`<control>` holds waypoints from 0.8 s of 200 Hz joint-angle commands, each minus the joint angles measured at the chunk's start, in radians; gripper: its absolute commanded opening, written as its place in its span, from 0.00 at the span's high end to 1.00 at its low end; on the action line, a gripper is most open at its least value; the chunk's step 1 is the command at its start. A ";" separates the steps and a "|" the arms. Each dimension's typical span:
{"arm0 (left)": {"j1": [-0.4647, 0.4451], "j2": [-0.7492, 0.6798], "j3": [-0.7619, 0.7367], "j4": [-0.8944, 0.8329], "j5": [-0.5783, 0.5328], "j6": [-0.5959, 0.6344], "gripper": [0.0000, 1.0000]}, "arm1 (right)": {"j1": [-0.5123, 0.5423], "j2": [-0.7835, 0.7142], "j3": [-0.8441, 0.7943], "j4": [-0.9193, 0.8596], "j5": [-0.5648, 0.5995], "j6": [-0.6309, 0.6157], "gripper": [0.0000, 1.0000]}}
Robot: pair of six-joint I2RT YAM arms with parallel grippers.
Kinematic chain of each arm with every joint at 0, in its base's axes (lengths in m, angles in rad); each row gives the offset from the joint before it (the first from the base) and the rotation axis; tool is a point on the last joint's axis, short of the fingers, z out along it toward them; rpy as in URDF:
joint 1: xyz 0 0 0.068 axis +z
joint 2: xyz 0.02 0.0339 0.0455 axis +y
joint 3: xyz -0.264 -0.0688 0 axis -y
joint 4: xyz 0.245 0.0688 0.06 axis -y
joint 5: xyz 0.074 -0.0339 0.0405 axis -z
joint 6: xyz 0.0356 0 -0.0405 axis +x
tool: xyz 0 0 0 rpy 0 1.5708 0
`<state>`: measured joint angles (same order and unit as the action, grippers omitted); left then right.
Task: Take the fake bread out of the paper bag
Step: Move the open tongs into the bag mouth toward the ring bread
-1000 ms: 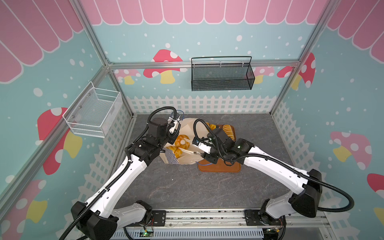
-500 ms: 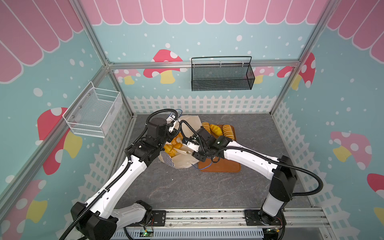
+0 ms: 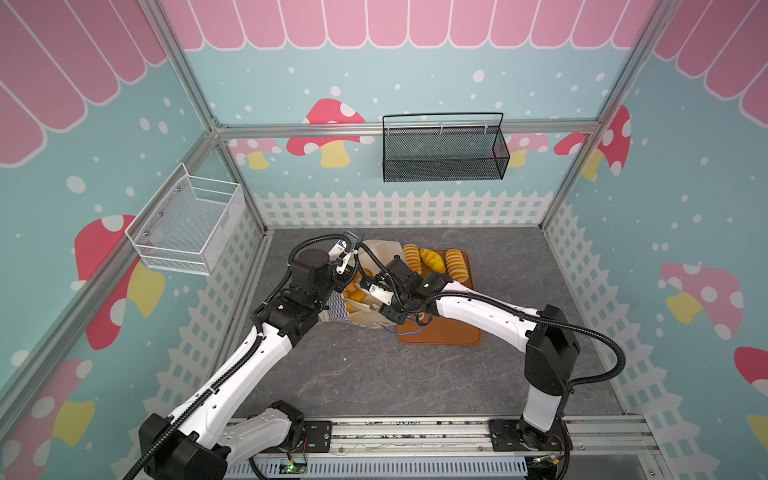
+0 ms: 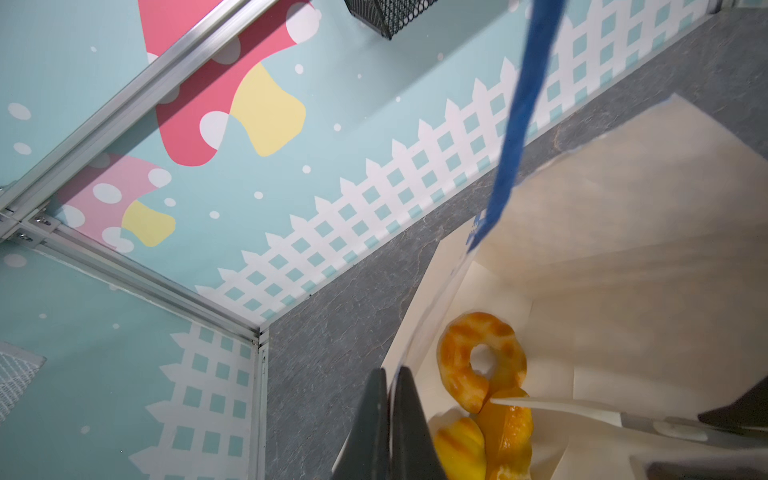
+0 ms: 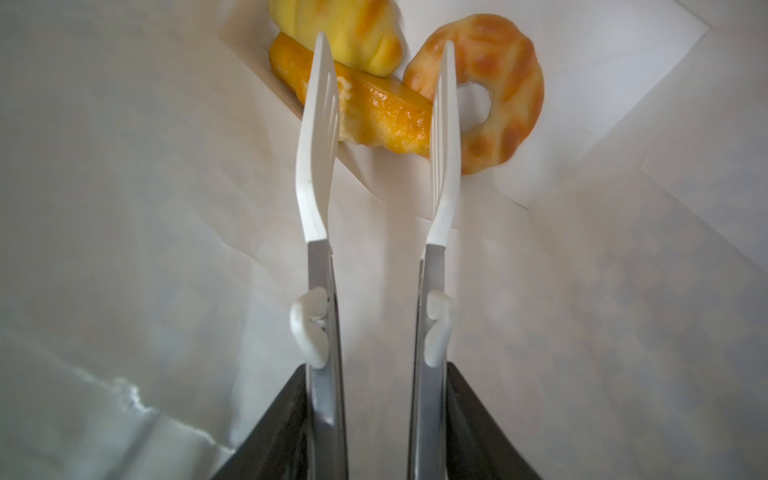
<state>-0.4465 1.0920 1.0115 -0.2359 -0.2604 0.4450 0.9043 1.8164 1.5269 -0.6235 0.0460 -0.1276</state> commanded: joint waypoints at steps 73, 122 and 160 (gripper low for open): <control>-0.022 -0.085 0.002 0.069 0.081 -0.018 1.00 | 0.002 -0.067 -0.097 0.147 -0.018 0.109 0.51; -0.041 -0.074 -0.003 0.068 0.070 0.006 1.00 | 0.002 0.000 -0.060 0.151 -0.050 0.068 0.50; -0.047 -0.042 0.002 0.076 0.079 -0.011 1.00 | 0.005 -0.015 -0.103 0.185 -0.044 -0.002 0.51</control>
<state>-0.4839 1.0367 0.9974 -0.2268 -0.2024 0.4347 0.9035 1.8099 1.4372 -0.4911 0.0227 -0.0731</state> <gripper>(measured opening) 0.048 0.493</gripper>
